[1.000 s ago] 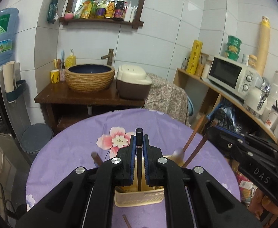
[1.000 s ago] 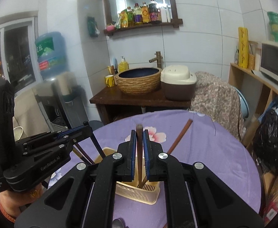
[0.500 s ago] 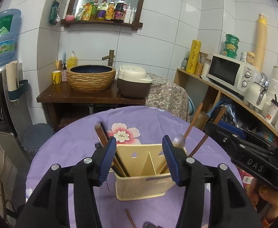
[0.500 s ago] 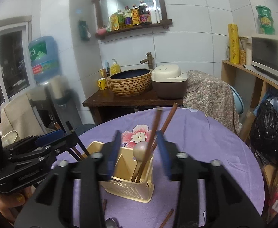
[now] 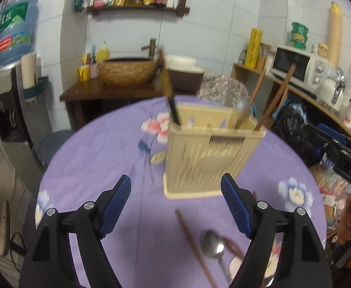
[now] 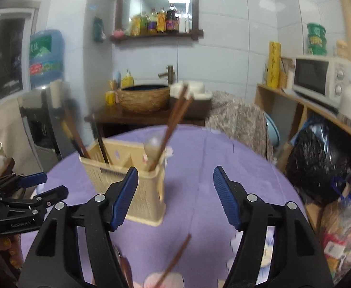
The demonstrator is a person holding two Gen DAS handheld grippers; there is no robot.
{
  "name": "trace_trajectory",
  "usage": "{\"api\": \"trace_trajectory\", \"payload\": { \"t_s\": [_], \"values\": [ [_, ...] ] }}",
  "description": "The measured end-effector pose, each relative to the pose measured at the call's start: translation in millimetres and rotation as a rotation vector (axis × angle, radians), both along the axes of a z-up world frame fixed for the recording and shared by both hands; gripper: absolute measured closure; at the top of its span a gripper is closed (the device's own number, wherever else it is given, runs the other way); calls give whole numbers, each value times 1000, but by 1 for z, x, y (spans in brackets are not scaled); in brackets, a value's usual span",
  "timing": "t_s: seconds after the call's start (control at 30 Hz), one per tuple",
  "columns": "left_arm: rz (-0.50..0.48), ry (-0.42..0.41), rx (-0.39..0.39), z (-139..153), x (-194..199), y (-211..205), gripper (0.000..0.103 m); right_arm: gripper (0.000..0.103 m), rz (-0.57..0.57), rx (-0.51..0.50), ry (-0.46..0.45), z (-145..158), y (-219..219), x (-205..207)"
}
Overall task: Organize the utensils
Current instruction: 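Move both tools back over the remaining spoons and chopstick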
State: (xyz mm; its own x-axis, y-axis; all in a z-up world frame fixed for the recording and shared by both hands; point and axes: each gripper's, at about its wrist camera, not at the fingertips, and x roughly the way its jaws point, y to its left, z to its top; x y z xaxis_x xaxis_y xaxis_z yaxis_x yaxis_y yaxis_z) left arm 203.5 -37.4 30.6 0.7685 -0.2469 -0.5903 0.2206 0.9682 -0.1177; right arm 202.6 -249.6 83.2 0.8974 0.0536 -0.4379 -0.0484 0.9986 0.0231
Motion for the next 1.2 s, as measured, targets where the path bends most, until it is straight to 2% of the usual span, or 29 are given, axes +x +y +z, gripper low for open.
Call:
{"api": "trace_trajectory", "payload": {
  "t_s": [0.17, 0.33, 0.4, 0.6, 0.8, 1.0, 1.2],
  "values": [
    [38, 156, -26, -58, -15, 14, 26, 38, -38, 52, 141, -64, -14, -17],
    [5, 226, 23, -86, -33, 3, 27, 37, -88, 60, 219, -102, -20, -34],
    [-26, 223, 45, -88, -41, -7, 27, 32, -90, 58, 225, -107, -19, -38],
    [-74, 226, 132, -96, -48, -32, 27, 30, -93, 53, 227, -110, -17, -45],
    [-52, 228, 205, -107, -52, -38, 31, 28, -93, 49, 218, -107, -11, -50],
    [-62, 238, 223, -107, -52, -31, 32, 28, -99, 31, 244, -111, -8, -48],
    [-33, 251, 210, -106, -51, -13, 31, 28, -96, 59, 290, -121, -9, -44]
  ]
}}
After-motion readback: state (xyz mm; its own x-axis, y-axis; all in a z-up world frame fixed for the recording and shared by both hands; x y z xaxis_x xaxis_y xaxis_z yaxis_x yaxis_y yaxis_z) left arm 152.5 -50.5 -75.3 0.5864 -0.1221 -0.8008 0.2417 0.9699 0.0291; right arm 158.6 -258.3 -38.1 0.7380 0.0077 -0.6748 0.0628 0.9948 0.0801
